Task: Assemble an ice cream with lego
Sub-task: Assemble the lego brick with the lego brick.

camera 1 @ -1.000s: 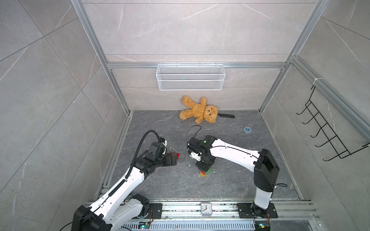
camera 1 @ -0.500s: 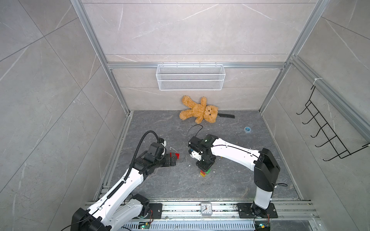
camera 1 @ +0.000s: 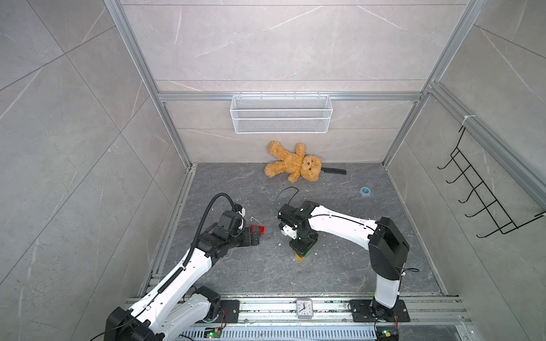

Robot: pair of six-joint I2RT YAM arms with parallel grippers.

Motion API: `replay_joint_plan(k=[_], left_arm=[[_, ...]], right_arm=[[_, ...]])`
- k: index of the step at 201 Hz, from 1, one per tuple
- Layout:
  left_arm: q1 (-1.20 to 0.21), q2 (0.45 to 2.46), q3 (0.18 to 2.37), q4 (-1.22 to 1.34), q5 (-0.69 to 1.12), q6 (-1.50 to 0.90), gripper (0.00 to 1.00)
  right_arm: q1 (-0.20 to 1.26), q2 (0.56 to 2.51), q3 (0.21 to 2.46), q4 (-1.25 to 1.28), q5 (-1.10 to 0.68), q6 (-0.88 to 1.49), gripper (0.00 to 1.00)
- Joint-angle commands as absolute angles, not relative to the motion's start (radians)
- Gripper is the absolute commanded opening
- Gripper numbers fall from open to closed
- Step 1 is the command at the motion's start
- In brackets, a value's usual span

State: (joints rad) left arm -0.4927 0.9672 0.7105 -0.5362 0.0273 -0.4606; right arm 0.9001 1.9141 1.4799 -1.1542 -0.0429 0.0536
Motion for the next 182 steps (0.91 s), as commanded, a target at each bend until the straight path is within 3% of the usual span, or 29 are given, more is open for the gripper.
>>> replay_joint_plan(k=[1,51,112,134,161,182], left_arm=[[-0.491,0.963,0.753,-0.545,0.015,-0.468,0.97],[-0.491,0.959,0.764,-0.552,0.009,-0.467,0.97],[-0.489,0.968,0.776,-0.556,0.005,-0.464,0.97],[-0.489,0.968,0.771,-0.551,0.008,-0.464,0.97],[-0.491,0.968,0.769,-0.551,0.007,-0.461,0.97],[-0.49,0.969,0.771,-0.551,0.009,-0.457,0.97]], right_arm=[[0.905,1.906,1.48,-1.146,-0.004,0.069,0.56],[0.905,1.82,1.49,-1.113,0.015,0.096,0.69],[0.894,1.642,1.475,-1.125,-0.045,0.12,0.74],[0.895,1.639,1.486,-1.152,-0.016,0.128,0.67],[0.89,1.669,1.477,-1.156,0.013,0.124,0.5],[0.872,1.695,1.465,-1.13,-0.025,0.107,0.48]])
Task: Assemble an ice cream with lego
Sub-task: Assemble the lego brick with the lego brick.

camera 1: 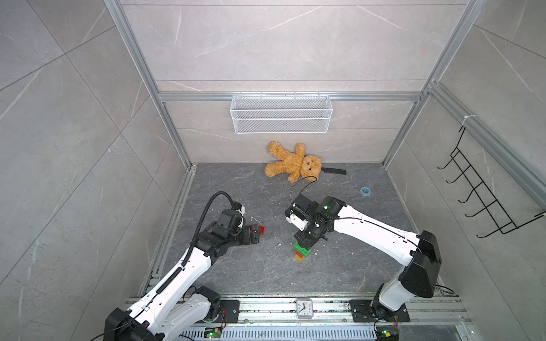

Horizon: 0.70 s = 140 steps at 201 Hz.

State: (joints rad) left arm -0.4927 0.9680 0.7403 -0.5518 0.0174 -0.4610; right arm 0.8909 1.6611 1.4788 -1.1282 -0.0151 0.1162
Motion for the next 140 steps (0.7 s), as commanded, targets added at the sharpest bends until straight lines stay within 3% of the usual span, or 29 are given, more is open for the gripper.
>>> replay_joint_plan(k=[1,56,140], left_arm=[[-0.489,0.969,0.77,-0.551,0.009,-0.457,0.97],[-0.491,0.966,0.775,-0.557,0.007,-0.455,0.97],[-0.489,0.974,0.775,-0.559,0.003,-0.453,0.97]], right_arm=[[0.871,1.695,1.464,-1.129,-0.026,0.107,0.48],[0.856,1.723,1.441,-1.103,-0.095,0.081,0.44],[0.853,1.75,1.404,-1.09,-0.103,0.069,0.31]])
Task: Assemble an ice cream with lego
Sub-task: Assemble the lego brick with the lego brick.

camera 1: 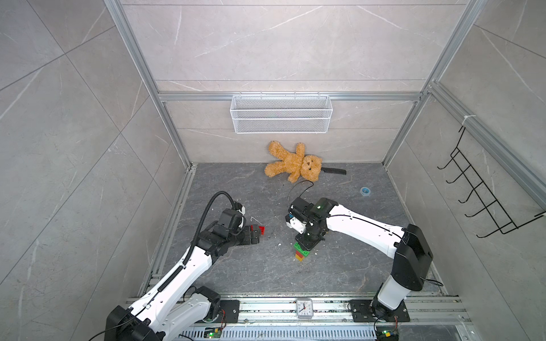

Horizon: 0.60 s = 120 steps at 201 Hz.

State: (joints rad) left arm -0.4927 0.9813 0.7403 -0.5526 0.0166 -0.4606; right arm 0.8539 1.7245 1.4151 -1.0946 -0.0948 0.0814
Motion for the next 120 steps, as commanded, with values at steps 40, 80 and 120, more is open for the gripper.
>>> replay_joint_plan(k=[40,80,120], left_arm=[[-0.49,0.966,0.778,-0.568,-0.002,-0.454,0.97],[-0.49,0.968,0.782,-0.577,-0.004,-0.453,0.97],[-0.49,0.962,0.778,-0.576,-0.01,-0.455,0.97]], right_arm=[[0.853,1.768,1.411,-1.094,-0.108,0.068,0.3],[0.853,1.817,1.392,-1.123,-0.058,0.079,0.26],[0.854,1.804,1.405,-1.138,-0.018,0.089,0.28]])
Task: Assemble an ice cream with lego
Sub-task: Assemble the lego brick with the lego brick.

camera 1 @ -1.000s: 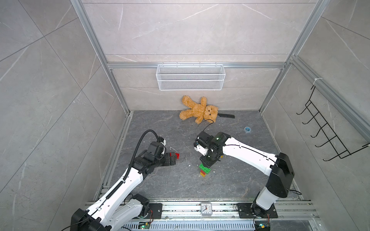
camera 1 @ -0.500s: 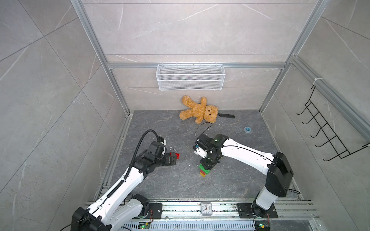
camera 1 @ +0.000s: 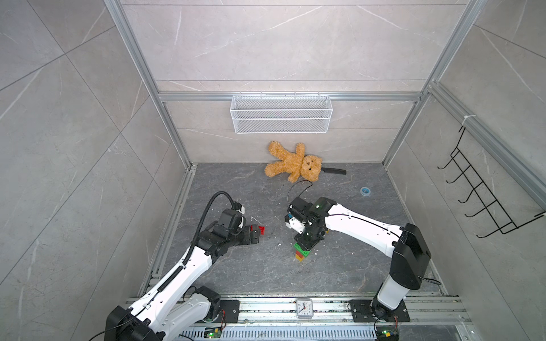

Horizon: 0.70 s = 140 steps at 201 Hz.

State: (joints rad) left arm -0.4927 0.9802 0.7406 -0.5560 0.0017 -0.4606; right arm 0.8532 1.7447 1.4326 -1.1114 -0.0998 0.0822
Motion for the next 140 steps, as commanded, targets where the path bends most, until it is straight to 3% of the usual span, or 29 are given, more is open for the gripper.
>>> replay_joint_plan(k=[1,82,140], left_arm=[[-0.489,0.962,0.778,-0.576,-0.011,-0.455,0.97],[-0.489,0.955,0.818,-0.607,-0.087,-0.481,0.98],[-0.477,0.935,0.87,-0.621,-0.106,-0.478,0.99]], right_arm=[[0.854,1.804,1.407,-1.137,-0.017,0.089,0.29],[0.853,1.685,1.518,-1.122,-0.015,0.096,0.47],[0.853,1.657,1.536,-1.118,-0.002,0.104,0.49]])
